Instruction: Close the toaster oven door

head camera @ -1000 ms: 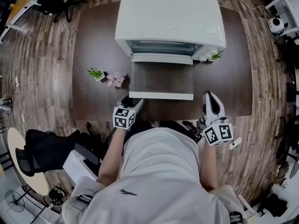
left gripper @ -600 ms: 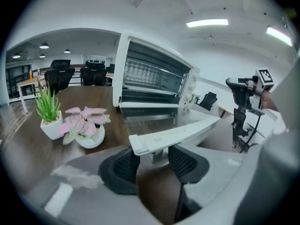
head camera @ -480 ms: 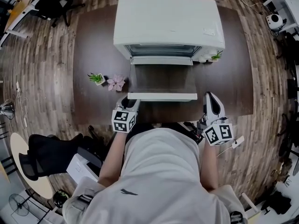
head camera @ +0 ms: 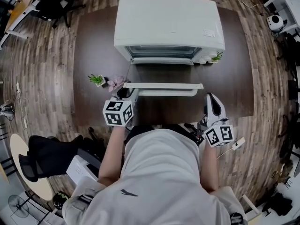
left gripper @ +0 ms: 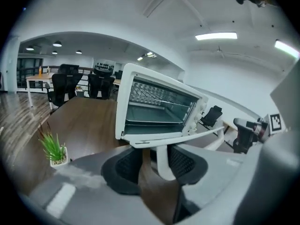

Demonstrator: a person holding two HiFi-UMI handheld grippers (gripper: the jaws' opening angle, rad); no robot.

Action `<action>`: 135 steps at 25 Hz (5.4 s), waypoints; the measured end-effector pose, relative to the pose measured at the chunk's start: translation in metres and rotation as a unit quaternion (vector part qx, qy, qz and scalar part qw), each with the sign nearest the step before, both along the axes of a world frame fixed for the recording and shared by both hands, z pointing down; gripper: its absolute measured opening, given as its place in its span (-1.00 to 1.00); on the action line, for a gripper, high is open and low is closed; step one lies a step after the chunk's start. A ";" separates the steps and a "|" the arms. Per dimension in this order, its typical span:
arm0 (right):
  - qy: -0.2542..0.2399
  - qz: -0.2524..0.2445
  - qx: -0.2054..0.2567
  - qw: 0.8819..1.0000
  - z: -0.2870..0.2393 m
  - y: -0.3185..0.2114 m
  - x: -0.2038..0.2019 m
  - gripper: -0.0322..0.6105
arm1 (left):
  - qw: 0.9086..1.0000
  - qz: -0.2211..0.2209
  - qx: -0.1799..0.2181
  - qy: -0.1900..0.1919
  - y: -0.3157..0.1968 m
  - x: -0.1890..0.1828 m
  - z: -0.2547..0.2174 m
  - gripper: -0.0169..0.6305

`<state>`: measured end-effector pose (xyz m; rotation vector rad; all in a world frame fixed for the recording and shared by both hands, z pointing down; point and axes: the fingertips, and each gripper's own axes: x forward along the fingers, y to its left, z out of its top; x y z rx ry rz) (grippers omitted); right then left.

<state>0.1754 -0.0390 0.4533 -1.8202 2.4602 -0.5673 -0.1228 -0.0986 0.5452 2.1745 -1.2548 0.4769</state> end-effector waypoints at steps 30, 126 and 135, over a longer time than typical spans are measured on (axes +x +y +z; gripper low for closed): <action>0.073 0.058 -0.025 0.995 -0.002 -0.071 -0.034 -0.72 | 0.986 0.018 -0.162 0.031 -0.063 0.008 -0.048 -0.38; 0.052 -0.001 0.123 0.991 -0.068 -0.026 -0.025 -0.62 | 0.946 -0.013 0.323 -0.017 0.040 -0.019 -0.142 -0.17; 0.123 -0.017 0.118 0.985 -0.060 -0.008 -0.043 -0.90 | 0.949 -0.087 0.293 -0.079 0.063 -0.039 -0.119 -0.95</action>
